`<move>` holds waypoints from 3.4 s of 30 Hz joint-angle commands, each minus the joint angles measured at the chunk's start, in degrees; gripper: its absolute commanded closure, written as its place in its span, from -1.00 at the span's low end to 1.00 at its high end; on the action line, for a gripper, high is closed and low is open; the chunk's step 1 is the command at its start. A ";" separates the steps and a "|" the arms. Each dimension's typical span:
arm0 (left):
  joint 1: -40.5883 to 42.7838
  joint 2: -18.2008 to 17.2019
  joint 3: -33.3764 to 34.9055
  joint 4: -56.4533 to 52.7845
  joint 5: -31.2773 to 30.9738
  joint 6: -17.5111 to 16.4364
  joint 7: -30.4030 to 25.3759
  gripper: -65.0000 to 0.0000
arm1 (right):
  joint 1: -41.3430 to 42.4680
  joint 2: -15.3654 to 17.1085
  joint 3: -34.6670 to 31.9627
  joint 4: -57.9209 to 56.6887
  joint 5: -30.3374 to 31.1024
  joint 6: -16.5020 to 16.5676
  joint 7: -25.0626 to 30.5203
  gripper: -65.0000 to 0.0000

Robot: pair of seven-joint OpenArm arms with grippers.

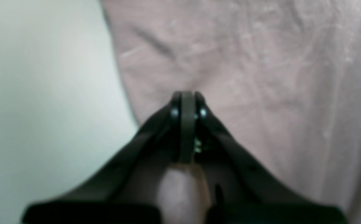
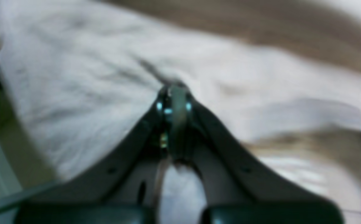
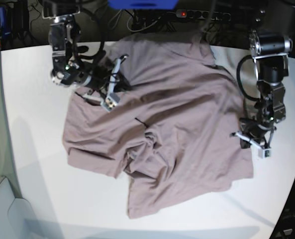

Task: Layout the t-shirt on the table in an organized manner, then fold the t-shirt properly
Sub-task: 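Pull the shirt edges apart with both grippers to stretch it, then release the shirt and regrasp its edges with both grippers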

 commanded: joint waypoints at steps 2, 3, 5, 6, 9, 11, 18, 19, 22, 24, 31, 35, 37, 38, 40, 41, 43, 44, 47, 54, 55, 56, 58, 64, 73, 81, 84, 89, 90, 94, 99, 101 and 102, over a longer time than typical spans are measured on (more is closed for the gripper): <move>7.06 -1.28 -3.45 1.24 5.19 3.74 10.81 1.00 | 3.55 3.84 2.58 -4.34 -9.01 -3.77 -7.44 1.00; 9.34 -1.28 -5.39 3.08 5.19 3.74 11.95 1.00 | 5.22 4.98 3.02 -5.92 -9.01 -3.77 -7.44 1.00; 14.09 -1.20 -10.04 8.27 5.19 3.57 15.29 1.00 | 8.65 6.91 3.63 -8.82 -9.01 -3.77 -7.36 1.00; 15.85 -0.93 -11.98 10.82 5.19 2.95 16.61 1.00 | 10.23 7.62 3.81 -10.14 -9.01 -3.77 -7.27 1.00; 21.04 0.30 -16.73 20.05 5.19 -1.71 20.66 1.00 | 15.24 9.64 3.63 -14.36 -9.01 -3.77 -5.42 1.00; 23.06 1.53 -19.45 25.85 5.19 -4.08 24.09 1.00 | 18.06 10.17 3.54 -15.50 -9.01 -3.77 -5.42 1.00; 27.37 7.24 -26.31 49.41 5.19 -10.76 37.98 1.00 | 23.59 12.28 3.37 -15.15 -9.09 -3.77 -5.51 1.00; 27.89 8.39 -26.57 52.75 5.19 -11.38 39.82 1.00 | 24.12 12.63 3.37 -15.15 -9.09 -3.77 -5.33 1.00; 30.00 11.29 -26.66 63.04 5.27 -12.34 44.13 1.00 | 25.18 14.83 3.63 -14.98 -9.09 -3.77 -5.33 1.00; 31.41 12.61 -26.66 69.54 5.27 -12.52 45.80 1.00 | 26.06 15.53 3.81 -14.19 -9.09 -3.77 -5.86 1.00; 35.37 9.97 -26.66 76.84 5.71 -12.52 45.54 0.99 | 14.98 13.86 7.76 11.40 -8.92 -3.77 -14.56 1.00; 35.37 6.19 -27.63 72.27 5.63 -12.52 45.45 0.98 | 5.75 8.76 7.67 25.73 -8.92 -3.77 -18.61 1.00; 34.93 4.96 -29.03 69.54 5.63 -12.52 44.83 0.92 | 1.62 5.33 7.41 30.03 -8.92 -3.77 -19.84 1.00; 34.93 4.34 -29.82 68.23 5.63 -12.52 43.87 0.85 | -0.49 4.01 7.32 31.26 -8.92 -3.77 -20.19 1.00; 34.93 3.38 -31.32 64.97 5.71 -12.52 40.88 0.60 | -4.19 1.73 6.88 31.79 -8.83 -3.77 -20.02 1.00; 34.93 2.76 -31.85 62.78 5.71 -12.52 38.94 0.44 | -5.77 0.76 6.36 31.70 -8.74 -3.77 -19.93 0.95; 34.84 1.71 -32.29 58.73 5.63 -12.52 35.78 0.10 | -8.41 -0.29 5.30 31.70 -8.74 -3.77 -19.31 0.82; 34.84 1.18 -32.29 57.24 5.54 -12.52 34.63 -0.03 | -9.55 -0.47 4.77 31.70 -8.74 -3.77 -18.34 0.75; 33.70 -0.23 -32.20 52.93 5.27 -12.52 31.03 -0.46 | -13.68 -0.56 3.63 31.70 -8.66 -3.77 -13.51 0.59; 26.31 -1.46 -32.37 42.82 5.54 -12.34 25.76 -0.69 | -17.64 -0.56 2.58 31.70 -8.66 -3.77 -10.08 0.40; 25.26 -1.55 -32.37 41.24 5.54 -12.34 25.40 -0.69 | -17.99 -0.56 2.58 31.70 -8.66 -3.77 -9.99 0.39; 24.20 -1.55 -32.37 39.74 5.63 -12.17 25.05 -0.69 | -18.34 -0.56 2.58 31.70 -8.66 -3.77 -9.99 0.38; 22.36 -1.63 -32.37 36.67 5.63 -12.08 24.44 -0.69 | -18.69 -0.56 2.58 31.70 -8.66 -3.77 -9.99 0.38; 19.01 -1.63 -31.76 29.72 5.71 -12.08 21.10 -0.69 | -20.10 -0.29 2.93 31.79 -8.66 -3.77 -9.99 0.39; 16.73 -3.39 -24.29 23.13 5.71 -12.34 17.40 -0.21 | -22.03 -0.38 2.84 32.23 -8.66 -3.77 -9.91 0.39; 16.99 -3.30 -24.11 22.95 5.71 -12.08 17.49 1.00 | -23.09 -0.56 1.96 32.14 -8.66 -3.77 -9.91 0.38; 17.96 -3.39 -24.37 23.48 5.71 -12.34 17.49 1.00 | -23.00 -0.56 1.87 31.88 -8.66 -3.77 -9.91 0.33; 18.58 -3.39 -24.46 23.57 5.71 -12.34 17.49 1.00 | -21.86 -0.65 1.78 31.62 -8.66 -3.77 -9.91 -0.07; 18.58 -3.39 -24.46 23.57 5.71 -12.34 17.49 1.00 | -21.77 -0.65 1.78 31.62 -8.66 -3.77 -9.91 -0.12; 18.66 -3.30 -24.46 23.57 5.71 -12.43 17.49 1.00 | -19.84 -0.65 1.78 30.47 -8.66 -3.77 -9.82 -0.14; 18.66 -3.22 -24.46 23.57 5.71 -12.43 17.49 1.00 | -17.99 -0.65 0.55 25.99 -8.57 -3.77 -9.82 -0.15; 18.66 -3.22 -24.46 23.57 5.71 -12.43 17.49 1.00 | -17.90 -0.65 -0.41 25.46 -8.57 -3.77 -9.82 -0.14; 18.66 -3.22 -24.46 23.57 5.71 -12.43 17.49 1.00 | -17.90 -0.65 -0.94 25.37 -8.57 -3.77 -9.82 -0.14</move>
